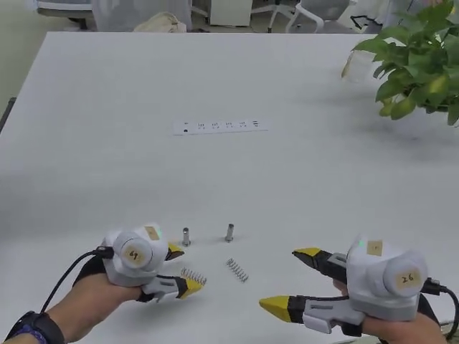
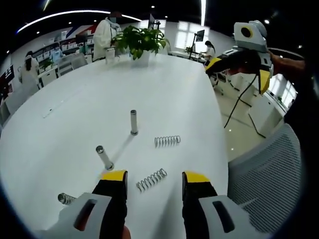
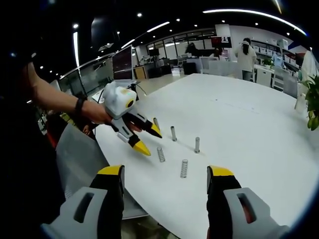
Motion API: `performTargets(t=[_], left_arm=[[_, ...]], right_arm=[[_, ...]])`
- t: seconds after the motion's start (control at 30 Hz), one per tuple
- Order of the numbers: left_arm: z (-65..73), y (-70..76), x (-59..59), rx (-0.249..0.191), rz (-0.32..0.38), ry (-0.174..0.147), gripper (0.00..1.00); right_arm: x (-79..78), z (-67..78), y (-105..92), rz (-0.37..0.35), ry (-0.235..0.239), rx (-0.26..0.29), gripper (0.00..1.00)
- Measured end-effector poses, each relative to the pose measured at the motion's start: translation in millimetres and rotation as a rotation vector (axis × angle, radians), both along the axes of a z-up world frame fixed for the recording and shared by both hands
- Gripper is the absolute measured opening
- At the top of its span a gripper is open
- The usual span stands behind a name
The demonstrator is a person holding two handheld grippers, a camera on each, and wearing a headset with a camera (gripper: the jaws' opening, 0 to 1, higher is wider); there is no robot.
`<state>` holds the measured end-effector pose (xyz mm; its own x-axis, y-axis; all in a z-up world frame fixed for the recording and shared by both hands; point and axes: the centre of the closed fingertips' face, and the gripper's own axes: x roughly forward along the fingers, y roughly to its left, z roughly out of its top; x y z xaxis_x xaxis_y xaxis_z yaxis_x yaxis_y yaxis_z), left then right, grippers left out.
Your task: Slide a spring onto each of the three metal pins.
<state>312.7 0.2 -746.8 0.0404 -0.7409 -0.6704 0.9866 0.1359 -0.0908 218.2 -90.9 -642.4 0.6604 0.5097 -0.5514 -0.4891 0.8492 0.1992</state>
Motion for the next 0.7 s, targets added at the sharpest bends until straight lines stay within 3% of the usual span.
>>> performTargets(t=[0.3,0.7], left_arm=[[-16.2,-3.2,-1.3,0.037,-0.018,0.009,0.33],[-32.3,-5.0,-1.4,0.062,-0.007,0.045,0.27]], right_arm=[[-3.3,-0.3,-2.9,-0.009,0.006,0.001,0.65],[-2.7,0.1,-3.1,-0.007,0.007,0.004,0.65]])
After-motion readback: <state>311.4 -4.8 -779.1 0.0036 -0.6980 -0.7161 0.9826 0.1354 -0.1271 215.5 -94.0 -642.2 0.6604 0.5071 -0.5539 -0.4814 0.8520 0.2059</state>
